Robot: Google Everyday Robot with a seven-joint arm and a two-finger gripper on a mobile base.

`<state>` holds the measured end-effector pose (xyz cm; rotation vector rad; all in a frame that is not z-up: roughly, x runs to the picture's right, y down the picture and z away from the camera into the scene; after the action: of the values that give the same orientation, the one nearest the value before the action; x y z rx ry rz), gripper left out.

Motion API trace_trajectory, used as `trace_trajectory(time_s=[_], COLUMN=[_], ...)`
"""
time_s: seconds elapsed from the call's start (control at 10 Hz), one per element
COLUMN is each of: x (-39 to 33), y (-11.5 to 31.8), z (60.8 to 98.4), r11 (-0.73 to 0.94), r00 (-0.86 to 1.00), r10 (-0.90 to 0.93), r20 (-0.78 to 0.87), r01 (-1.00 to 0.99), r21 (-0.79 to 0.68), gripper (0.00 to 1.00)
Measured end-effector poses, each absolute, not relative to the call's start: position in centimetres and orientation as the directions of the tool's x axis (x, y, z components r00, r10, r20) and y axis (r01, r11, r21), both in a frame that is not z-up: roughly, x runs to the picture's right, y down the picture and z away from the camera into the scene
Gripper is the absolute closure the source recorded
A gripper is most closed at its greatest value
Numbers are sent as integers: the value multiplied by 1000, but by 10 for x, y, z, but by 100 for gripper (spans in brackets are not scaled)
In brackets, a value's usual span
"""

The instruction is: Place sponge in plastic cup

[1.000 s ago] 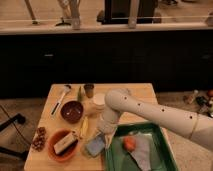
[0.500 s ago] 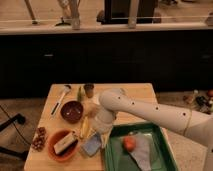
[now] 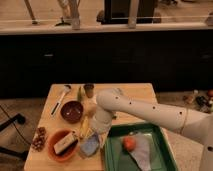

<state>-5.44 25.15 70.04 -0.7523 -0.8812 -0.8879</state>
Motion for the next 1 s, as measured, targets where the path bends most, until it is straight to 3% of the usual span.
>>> trace_trajectory(time_s=[0.7, 1.0], x=[-55, -54], y=[253, 253], z=[702, 702], r11=[447, 451], r00=[343, 343], r10=[-300, -295], r20=[890, 892], r01=[875, 873], r21=[-187, -187], gripper=[25, 20])
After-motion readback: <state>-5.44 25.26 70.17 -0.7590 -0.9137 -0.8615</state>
